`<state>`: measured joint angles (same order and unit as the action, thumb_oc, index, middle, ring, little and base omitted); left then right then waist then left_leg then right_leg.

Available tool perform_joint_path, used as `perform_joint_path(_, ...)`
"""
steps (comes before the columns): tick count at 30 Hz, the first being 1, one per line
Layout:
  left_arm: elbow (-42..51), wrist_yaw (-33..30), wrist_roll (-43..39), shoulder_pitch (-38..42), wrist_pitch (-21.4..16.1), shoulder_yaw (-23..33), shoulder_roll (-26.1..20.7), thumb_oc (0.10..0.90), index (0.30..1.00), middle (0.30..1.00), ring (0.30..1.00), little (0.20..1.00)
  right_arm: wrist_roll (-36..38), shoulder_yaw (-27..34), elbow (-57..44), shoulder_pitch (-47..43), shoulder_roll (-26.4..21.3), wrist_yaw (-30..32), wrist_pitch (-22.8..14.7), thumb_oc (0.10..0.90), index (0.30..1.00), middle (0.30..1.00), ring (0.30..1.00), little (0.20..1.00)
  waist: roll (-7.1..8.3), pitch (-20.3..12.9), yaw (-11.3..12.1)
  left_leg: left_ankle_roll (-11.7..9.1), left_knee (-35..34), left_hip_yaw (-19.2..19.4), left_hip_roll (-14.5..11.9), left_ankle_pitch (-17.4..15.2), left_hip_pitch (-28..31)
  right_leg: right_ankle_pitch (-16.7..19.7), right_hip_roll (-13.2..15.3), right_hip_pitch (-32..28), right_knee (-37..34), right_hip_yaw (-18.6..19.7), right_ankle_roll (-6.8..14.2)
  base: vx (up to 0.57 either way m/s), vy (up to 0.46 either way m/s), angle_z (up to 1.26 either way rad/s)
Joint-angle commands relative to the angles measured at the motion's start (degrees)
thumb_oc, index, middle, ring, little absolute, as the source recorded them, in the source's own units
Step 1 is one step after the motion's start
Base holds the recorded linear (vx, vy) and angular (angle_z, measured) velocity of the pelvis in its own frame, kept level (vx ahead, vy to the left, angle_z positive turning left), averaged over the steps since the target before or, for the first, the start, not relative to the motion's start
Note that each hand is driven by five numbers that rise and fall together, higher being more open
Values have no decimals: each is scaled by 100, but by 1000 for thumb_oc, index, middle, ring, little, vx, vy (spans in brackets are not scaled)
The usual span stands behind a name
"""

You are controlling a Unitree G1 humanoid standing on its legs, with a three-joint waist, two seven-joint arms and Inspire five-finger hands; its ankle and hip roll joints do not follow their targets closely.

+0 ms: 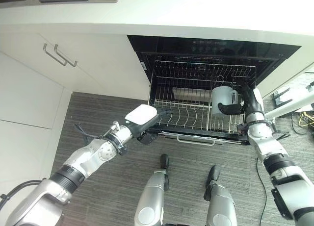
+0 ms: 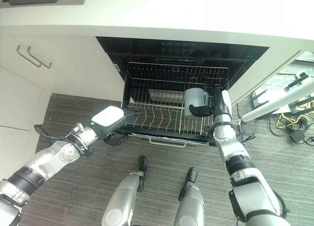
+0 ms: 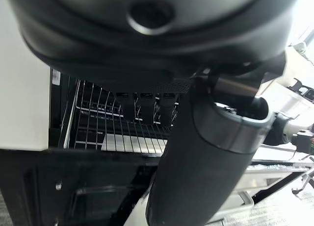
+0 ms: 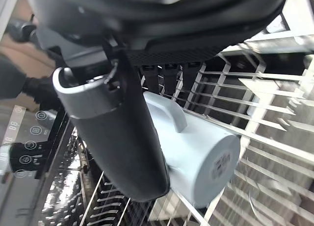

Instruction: Place the dishes in the dishwasher.

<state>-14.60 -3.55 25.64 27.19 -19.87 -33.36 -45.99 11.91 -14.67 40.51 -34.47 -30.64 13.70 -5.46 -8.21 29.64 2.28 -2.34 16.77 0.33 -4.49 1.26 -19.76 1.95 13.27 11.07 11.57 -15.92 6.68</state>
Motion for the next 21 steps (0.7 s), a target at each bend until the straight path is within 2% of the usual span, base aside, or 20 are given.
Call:
perform_joint_path(1, 671, -504, 21, -95, -84, 436, 352, 800, 900, 900, 900, 900, 312, 237, -515, 189, -305, 54, -329, 800, 900, 900, 900, 900, -286, -385, -99, -24, 41, 328, 33, -830, 219, -1046, -151, 50, 593, 274, 15, 22, 83, -2)
perform_joint_path(11, 848, -726, 334, -809, 101, 710, 674, 800, 900, 900, 900, 900, 159, 490, -2364, 1288, -72, 333, -788, 800, 900, 900, 900, 900, -366, -435, -371, -9, 41, 457, 24, -886, 362, -1110, -77, 77, 692, 390, 52, 25, 75, -9)
perform_joint_path(15, 871, -802, 398, -1059, 89, 778, 754, 800, 900, 900, 900, 900, -162, 519, -2827, 1671, -83, 402, -813, 800, 900, 900, 900, 900, -381, -492, -460, -2, 41, 515, 18, -913, 447, -1131, -43, 45, 706, 421, 69, 50, 47, -13)
perform_joint_path(21, 925, -818, 440, -1248, 130, 813, 794, 800, 900, 900, 900, 900, -83, 589, -3132, 1896, -106, 343, -931, 800, 900, 900, 900, 900, -391, -548, -524, 2, 41, 537, 11, -940, 524, -1152, -27, 2, 713, 445, 78, 49, 20, -4)
